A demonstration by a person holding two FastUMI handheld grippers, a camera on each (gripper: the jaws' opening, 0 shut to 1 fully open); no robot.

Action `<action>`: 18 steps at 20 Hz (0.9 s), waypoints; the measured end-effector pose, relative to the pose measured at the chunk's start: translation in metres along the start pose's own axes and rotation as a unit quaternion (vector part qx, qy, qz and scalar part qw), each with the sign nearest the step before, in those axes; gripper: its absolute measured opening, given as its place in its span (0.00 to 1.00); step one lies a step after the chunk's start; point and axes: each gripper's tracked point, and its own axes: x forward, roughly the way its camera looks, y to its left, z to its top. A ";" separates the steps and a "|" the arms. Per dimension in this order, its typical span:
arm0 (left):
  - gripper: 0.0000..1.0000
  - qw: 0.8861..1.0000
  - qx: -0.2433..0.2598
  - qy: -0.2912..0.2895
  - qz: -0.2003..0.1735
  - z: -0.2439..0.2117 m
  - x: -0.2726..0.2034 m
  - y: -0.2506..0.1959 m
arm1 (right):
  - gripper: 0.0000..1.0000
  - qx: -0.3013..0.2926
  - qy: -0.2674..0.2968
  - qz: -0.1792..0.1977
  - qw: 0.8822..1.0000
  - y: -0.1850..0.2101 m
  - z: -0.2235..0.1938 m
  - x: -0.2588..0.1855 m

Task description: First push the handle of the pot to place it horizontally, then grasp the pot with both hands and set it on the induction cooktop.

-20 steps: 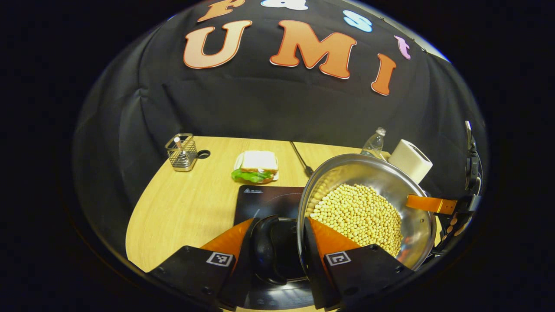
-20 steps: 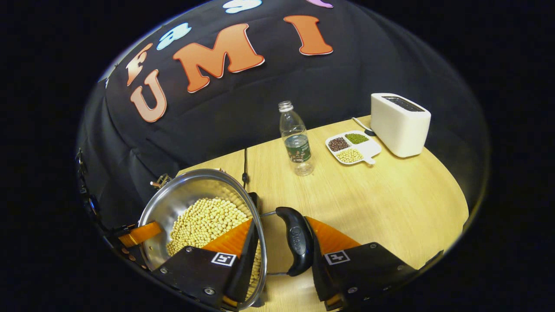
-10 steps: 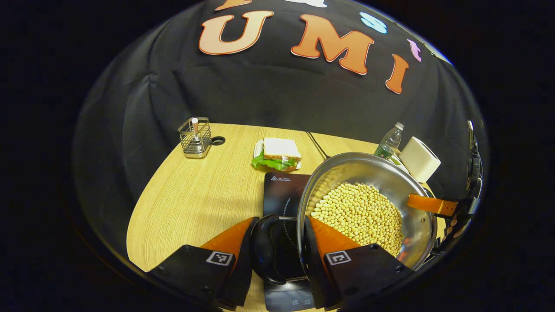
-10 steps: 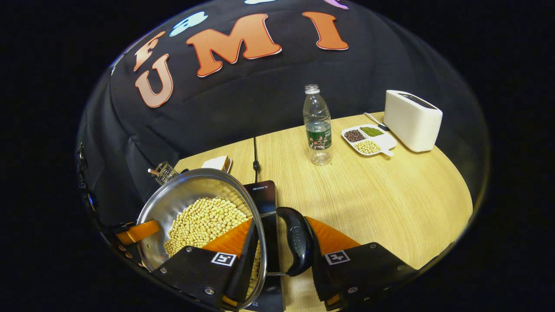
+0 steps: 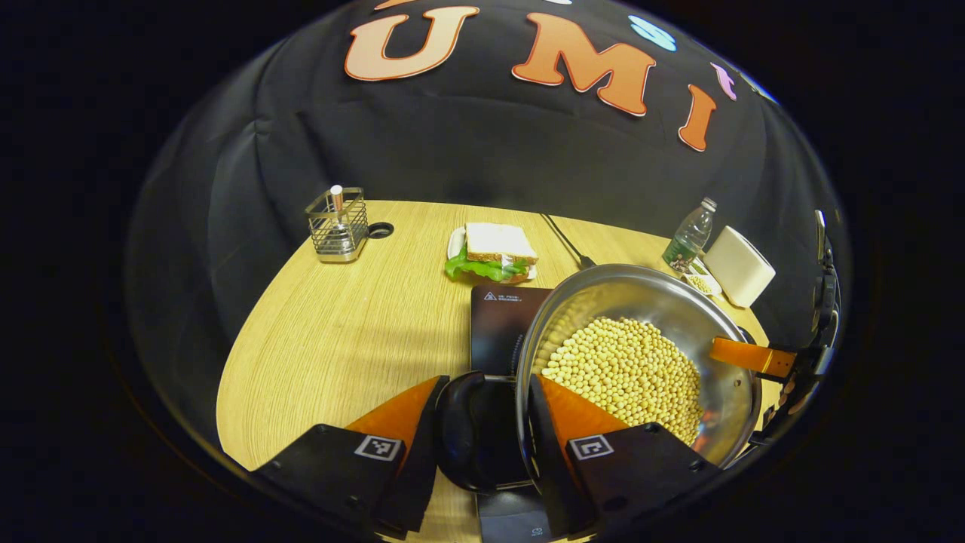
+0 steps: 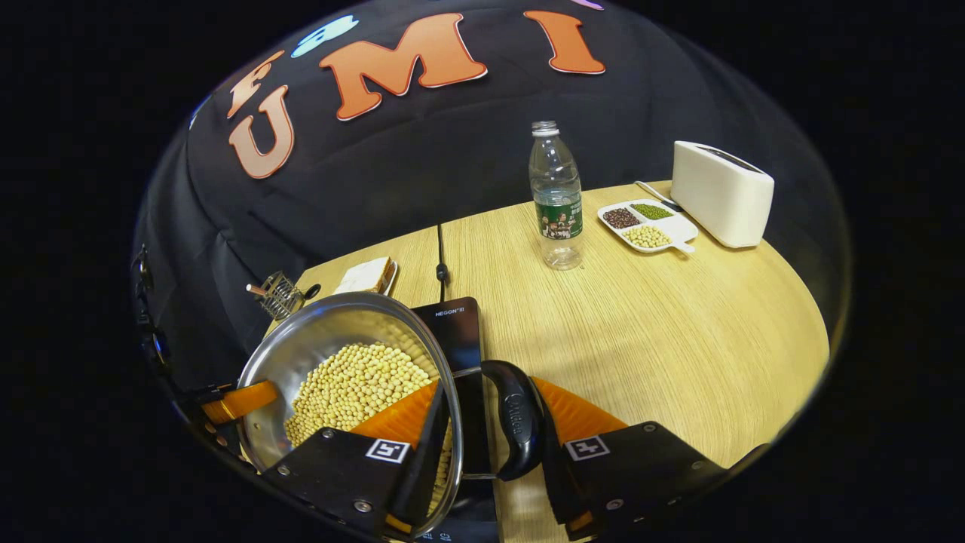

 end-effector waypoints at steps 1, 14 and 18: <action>0.70 1.000 0.001 0.000 0.006 -0.001 0.001 0.002 | 0.57 0.003 0.003 0.004 1.000 0.001 -0.001 0.000; 0.98 0.951 0.037 -0.290 0.100 0.171 -0.203 -0.019 | 0.95 -0.041 -0.206 0.003 0.978 -0.035 0.128 -0.171; 0.97 0.930 0.020 -0.350 0.108 0.196 -0.276 -0.029 | 0.95 -0.073 -0.278 -0.033 0.957 -0.059 0.170 -0.248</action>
